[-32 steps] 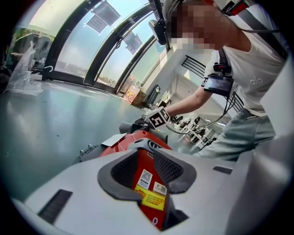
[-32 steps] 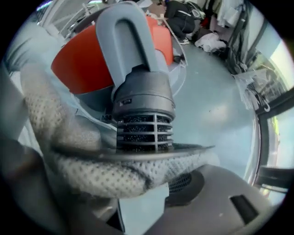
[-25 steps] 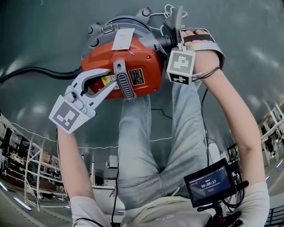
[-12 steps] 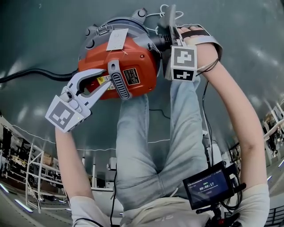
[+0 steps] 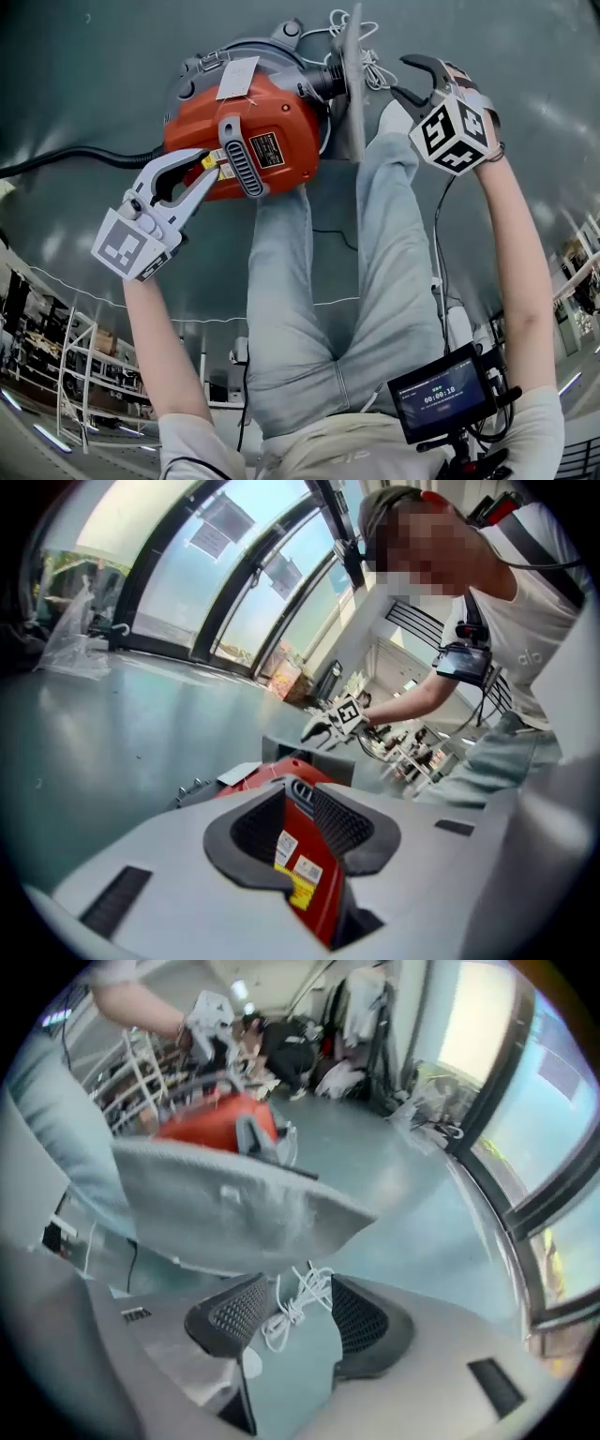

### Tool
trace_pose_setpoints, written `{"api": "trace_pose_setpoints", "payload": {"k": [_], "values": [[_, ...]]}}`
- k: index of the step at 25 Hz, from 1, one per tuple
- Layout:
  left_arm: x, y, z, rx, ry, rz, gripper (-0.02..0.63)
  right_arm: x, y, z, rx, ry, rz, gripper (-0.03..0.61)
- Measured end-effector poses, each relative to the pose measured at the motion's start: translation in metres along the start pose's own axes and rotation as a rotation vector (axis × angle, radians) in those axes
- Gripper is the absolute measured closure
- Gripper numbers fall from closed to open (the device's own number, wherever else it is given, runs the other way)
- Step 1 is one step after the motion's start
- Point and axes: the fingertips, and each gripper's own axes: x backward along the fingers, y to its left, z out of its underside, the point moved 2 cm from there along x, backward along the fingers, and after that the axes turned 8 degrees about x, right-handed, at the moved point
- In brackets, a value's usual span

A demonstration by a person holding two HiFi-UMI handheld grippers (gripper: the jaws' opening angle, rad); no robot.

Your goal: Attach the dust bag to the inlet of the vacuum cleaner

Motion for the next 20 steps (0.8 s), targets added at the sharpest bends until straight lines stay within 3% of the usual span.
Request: {"api": "trace_pose_setpoints", "payload": {"k": [4, 7, 8, 9, 11, 13, 15, 16, 17, 18, 20], "values": [[0.016, 0.012, -0.014, 0.099, -0.179, -0.098, 0.514, 0.024, 0.004, -0.047, -0.202, -0.259, -0.045, 0.354], [0.008, -0.008, -0.027, 0.089, -0.207, -0.170, 0.515, 0.050, 0.015, -0.083, -0.253, -0.393, -0.053, 0.356], [0.005, -0.014, -0.024, 0.110, -0.211, -0.180, 0.515, 0.051, 0.027, -0.096, -0.266, -0.433, -0.060, 0.384], [0.002, -0.017, -0.012, 0.148, -0.214, -0.180, 0.515, 0.045, 0.045, -0.109, -0.283, -0.466, -0.073, 0.464], [-0.003, -0.025, 0.045, 0.248, -0.191, -0.169, 0.515, 0.014, 0.109, -0.130, -0.355, -0.509, -0.129, 0.477], [0.008, -0.065, 0.134, 0.394, -0.069, -0.171, 0.515, -0.009, 0.214, -0.151, -0.535, -0.550, -0.280, 0.547], [0.032, -0.122, 0.212, 0.561, 0.095, -0.191, 0.518, -0.008, 0.318, -0.173, -0.758, -0.579, -0.473, 0.568], [0.036, -0.135, 0.235, 0.607, 0.129, -0.207, 0.555, -0.011, 0.346, -0.178, -0.820, -0.596, -0.516, 0.569], [0.034, -0.138, 0.247, 0.630, 0.124, -0.225, 0.606, -0.015, 0.355, -0.180, -0.837, -0.618, -0.518, 0.569], [0.030, -0.135, 0.248, 0.647, 0.094, -0.241, 0.607, -0.016, 0.350, -0.181, -0.832, -0.642, -0.495, 0.569], [0.024, -0.132, 0.217, 0.691, 0.018, -0.242, 0.607, 0.004, 0.314, -0.187, -0.847, -0.694, -0.438, 0.569]]}}
